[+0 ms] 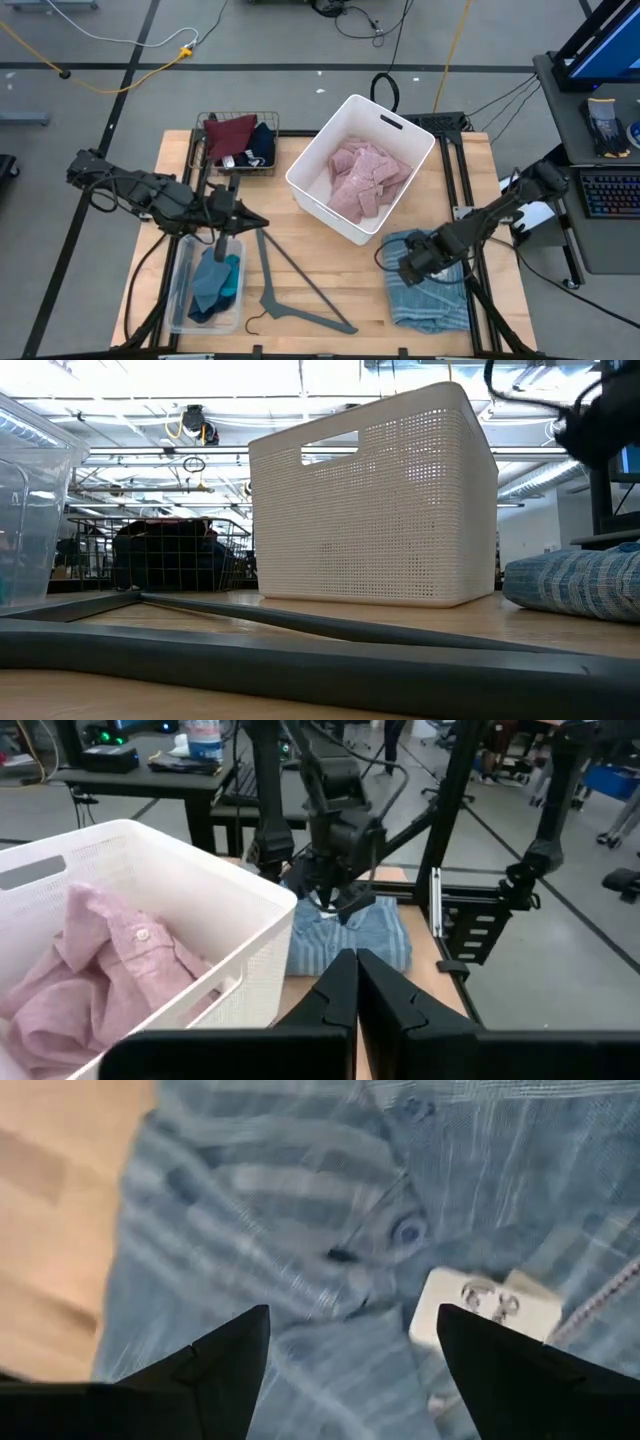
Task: Pick & Place Cloths
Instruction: Put the blue polo shirt into the white bin
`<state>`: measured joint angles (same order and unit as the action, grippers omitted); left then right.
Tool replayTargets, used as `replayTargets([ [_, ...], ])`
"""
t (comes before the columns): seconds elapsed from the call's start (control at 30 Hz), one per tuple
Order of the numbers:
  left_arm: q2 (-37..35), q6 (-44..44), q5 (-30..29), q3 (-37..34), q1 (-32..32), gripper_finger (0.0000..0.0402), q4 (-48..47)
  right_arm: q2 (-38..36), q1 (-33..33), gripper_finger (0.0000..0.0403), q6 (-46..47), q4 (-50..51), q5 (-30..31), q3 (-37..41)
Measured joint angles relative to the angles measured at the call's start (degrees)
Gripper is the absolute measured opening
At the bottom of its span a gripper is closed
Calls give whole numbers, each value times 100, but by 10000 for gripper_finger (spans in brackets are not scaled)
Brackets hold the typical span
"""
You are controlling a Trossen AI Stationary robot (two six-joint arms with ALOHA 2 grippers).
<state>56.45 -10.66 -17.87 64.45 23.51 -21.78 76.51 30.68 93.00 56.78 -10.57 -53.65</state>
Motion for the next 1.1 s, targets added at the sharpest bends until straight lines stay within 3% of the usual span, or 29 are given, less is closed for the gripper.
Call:
replayTargets([
  [0.3,-191,-341,-2,-368,0,6,109,-6,-297,284,479,-2335,-48,1536],
  [0.47,-190,-407,-2,-427,0,8,241,-17,-303,282,1378,-3312,-519,2317],
  [1.1,-190,-409,-4,-427,0,9,258,-13,-280,281,1754,-3635,-332,2502],
])
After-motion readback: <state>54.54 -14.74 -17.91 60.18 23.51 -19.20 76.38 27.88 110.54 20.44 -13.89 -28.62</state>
